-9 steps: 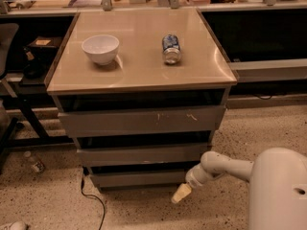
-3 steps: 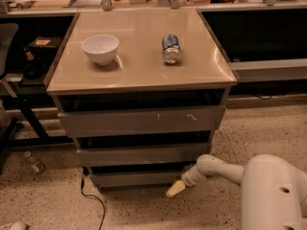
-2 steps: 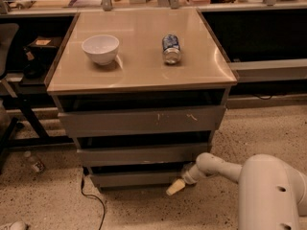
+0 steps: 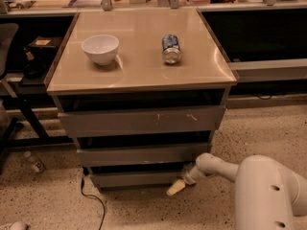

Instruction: Open bottom drawer

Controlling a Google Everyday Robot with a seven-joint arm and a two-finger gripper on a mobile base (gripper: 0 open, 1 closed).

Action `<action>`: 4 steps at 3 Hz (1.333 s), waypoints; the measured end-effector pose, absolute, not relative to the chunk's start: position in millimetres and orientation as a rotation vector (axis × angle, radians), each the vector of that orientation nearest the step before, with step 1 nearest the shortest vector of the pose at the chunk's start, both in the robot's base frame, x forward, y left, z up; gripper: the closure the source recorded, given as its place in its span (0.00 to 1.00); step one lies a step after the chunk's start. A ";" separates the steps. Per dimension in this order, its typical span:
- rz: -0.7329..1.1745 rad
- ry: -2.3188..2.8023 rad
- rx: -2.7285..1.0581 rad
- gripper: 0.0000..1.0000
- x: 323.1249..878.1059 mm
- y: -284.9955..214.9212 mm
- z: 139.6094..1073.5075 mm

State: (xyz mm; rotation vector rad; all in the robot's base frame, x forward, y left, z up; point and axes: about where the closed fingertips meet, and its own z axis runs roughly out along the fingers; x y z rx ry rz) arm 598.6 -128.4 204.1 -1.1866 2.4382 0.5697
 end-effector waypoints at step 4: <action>0.643 2.484 -1.160 0.00 580.2 -132.9 200.5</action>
Offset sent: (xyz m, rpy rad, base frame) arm -0.0377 -0.0248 -0.0359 0.0256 0.1747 -0.0423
